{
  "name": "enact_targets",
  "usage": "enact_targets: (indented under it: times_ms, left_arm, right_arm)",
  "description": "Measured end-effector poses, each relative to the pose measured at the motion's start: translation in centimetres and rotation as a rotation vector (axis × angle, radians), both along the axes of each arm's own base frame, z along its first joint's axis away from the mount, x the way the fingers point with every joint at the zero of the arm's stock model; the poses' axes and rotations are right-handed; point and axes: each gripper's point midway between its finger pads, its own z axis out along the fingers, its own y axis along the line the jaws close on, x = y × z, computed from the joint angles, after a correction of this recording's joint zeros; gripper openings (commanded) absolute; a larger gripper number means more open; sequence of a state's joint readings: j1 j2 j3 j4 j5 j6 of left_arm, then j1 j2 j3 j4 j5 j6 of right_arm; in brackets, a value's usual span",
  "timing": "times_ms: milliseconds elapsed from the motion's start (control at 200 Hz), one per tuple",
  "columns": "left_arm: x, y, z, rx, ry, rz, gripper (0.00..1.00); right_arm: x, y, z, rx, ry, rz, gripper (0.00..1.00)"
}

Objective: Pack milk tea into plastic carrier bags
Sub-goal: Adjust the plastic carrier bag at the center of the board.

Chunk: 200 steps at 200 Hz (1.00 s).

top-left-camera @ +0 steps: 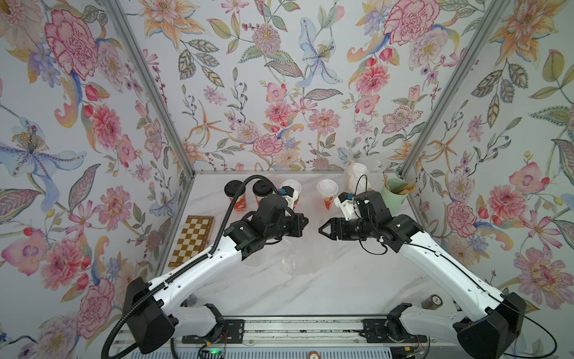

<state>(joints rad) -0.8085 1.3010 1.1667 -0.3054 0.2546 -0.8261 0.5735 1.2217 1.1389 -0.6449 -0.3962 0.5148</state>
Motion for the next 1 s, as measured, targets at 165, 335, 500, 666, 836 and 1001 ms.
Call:
enact_targets:
  times_ms: [165, 335, 500, 666, 836, 1001]
  left_arm:
    - [-0.3, -0.1, 0.7, -0.019, -0.014, -0.008, 0.0]
    - [-0.7, 0.3, 1.5, -0.027, -0.026, -0.007, 0.0]
    - [-1.2, 2.1, 0.7, 0.032, -0.012, 0.034, 0.0]
    - [-1.7, 4.5, -1.3, 0.151, 0.016, 0.083, 0.0]
    - [-2.5, 6.7, -3.6, 0.281, 0.062, 0.112, 0.0]
    - [-3.0, 7.3, -4.6, 0.325, 0.085, 0.099, 0.0]
  right_arm:
    - [0.0, 0.0, -1.3, -0.002, 0.022, -0.01, 0.33]
    - [0.2, -0.4, -1.5, -0.013, 0.007, -0.03, 0.02]
    - [0.0, -1.9, -0.2, -0.022, -0.042, -0.071, 0.0]
    - [-1.1, -3.2, 0.5, -0.07, -0.04, -0.089, 0.0]
    - [-2.6, -3.8, 0.5, -0.14, -0.004, -0.09, 0.0]
    - [-4.5, -3.0, -0.5, -0.19, 0.042, -0.053, 0.02]
